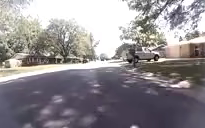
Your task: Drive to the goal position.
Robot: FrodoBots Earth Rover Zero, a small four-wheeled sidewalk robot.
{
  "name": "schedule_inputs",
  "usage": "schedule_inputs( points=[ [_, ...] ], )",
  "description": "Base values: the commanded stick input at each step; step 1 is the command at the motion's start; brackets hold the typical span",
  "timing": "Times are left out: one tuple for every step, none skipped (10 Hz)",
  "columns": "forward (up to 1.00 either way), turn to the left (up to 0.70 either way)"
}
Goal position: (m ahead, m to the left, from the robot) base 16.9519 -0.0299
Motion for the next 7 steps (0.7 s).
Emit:
schedule_inputs(
  points=[
    [0.50,0.00],
    [0.50,0.00],
    [0.50,0.00],
    [0.50,0.00],
    [0.50,0.00],
    [0.50,0.00],
    [0.50,0.00]
  ],
)
